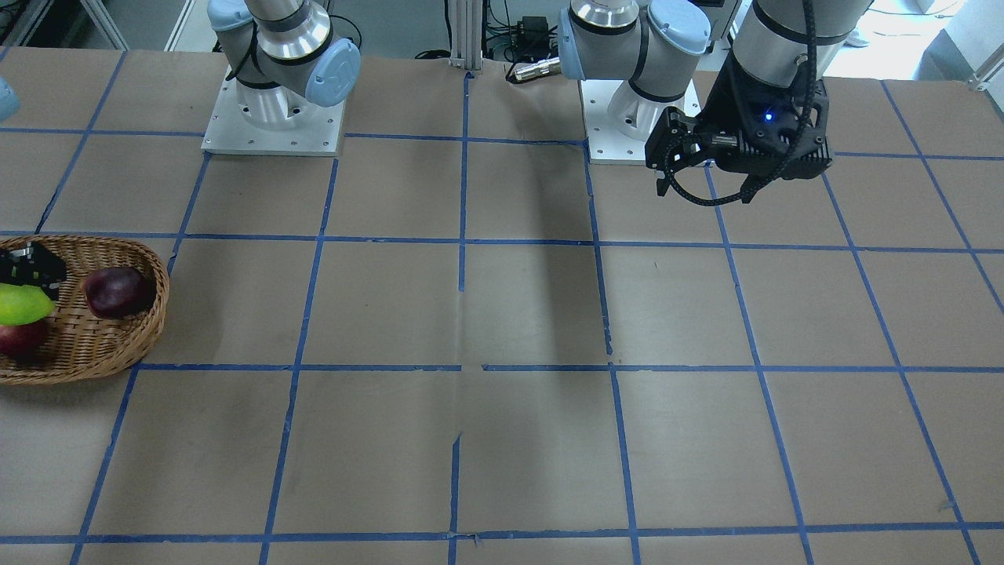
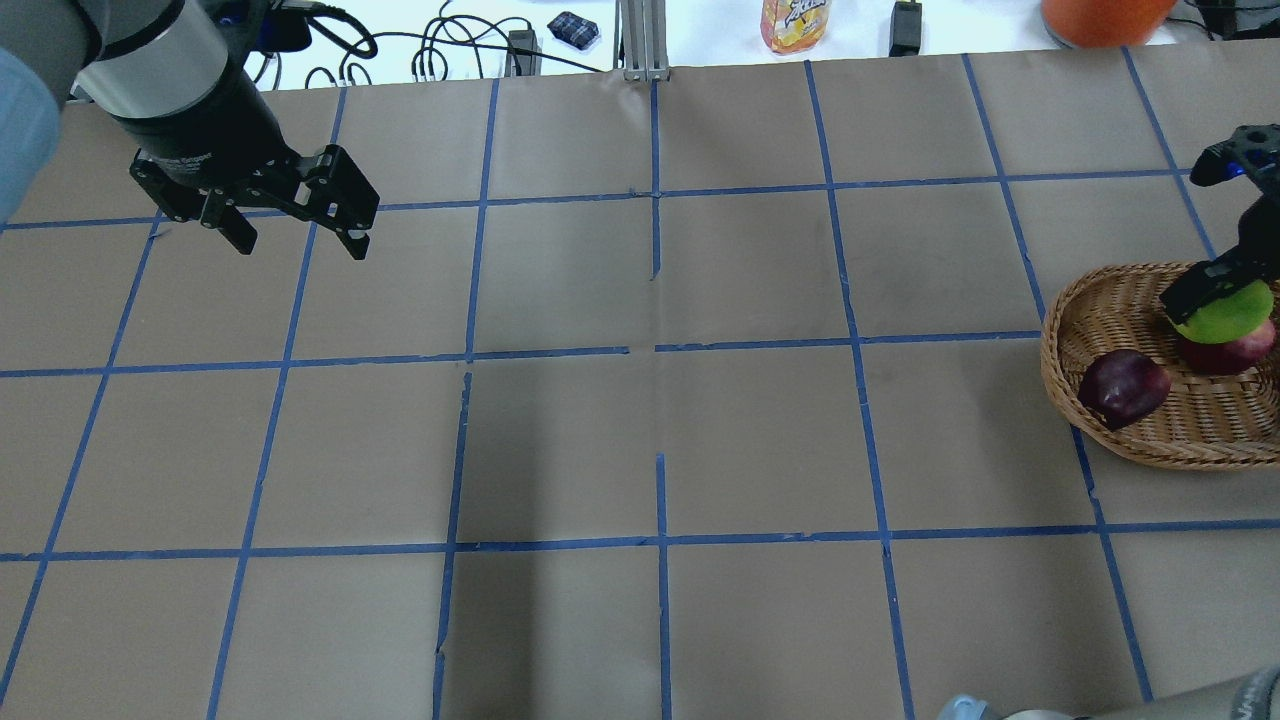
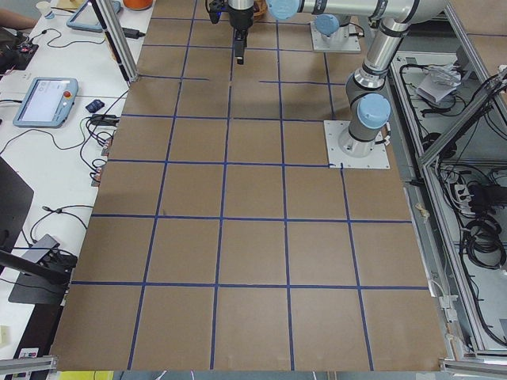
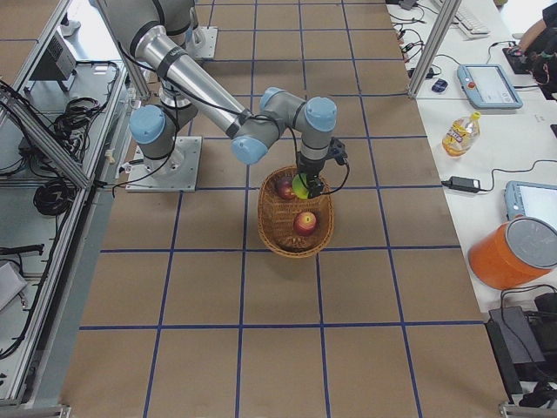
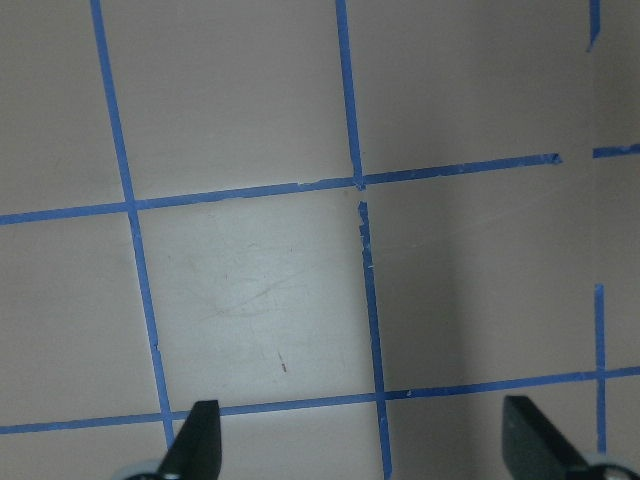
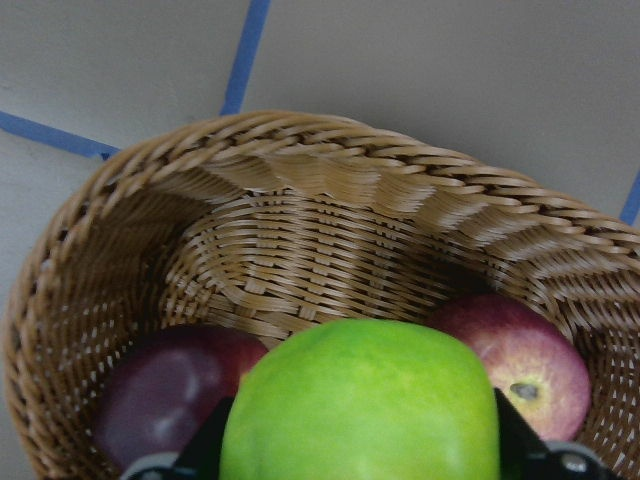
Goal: Put all apples into basket
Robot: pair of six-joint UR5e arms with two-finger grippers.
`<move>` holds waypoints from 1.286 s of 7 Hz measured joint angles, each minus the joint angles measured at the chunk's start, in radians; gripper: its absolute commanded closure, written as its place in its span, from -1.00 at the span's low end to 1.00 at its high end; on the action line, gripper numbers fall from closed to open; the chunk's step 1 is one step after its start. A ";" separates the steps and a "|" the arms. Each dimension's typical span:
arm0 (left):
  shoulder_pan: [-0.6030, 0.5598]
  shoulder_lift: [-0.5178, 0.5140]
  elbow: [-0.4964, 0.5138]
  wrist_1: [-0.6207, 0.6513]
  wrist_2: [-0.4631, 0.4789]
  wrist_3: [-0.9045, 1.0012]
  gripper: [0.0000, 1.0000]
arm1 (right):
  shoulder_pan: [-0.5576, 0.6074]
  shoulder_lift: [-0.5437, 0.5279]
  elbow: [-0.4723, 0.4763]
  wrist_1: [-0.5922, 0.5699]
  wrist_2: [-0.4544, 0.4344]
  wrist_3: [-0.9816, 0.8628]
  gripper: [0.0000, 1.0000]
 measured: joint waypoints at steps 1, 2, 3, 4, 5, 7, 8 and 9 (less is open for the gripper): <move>0.000 0.000 0.000 0.000 0.000 0.000 -1.00 | -0.018 0.002 0.022 -0.030 0.006 -0.025 -1.00; 0.000 0.000 -0.001 -0.001 0.000 0.000 -1.00 | -0.024 -0.006 0.026 -0.021 0.013 -0.033 -1.00; -0.001 0.001 -0.003 -0.002 0.001 0.000 -1.00 | -0.024 -0.033 0.021 0.029 0.019 -0.034 -1.00; -0.001 0.002 -0.004 -0.003 0.002 0.000 -1.00 | -0.021 -0.084 0.004 0.115 0.029 -0.032 -1.00; -0.001 0.002 -0.004 -0.004 0.002 0.000 -1.00 | -0.011 -0.137 -0.027 0.209 0.047 -0.020 -1.00; -0.002 0.002 -0.004 -0.005 0.002 0.000 -1.00 | 0.063 -0.205 -0.155 0.425 0.067 0.091 -1.00; -0.002 0.002 -0.004 -0.005 0.002 0.000 -1.00 | 0.134 -0.214 -0.233 0.526 0.070 0.230 -1.00; -0.002 0.001 -0.005 -0.005 0.002 0.000 -1.00 | 0.228 -0.215 -0.287 0.586 0.069 0.396 -1.00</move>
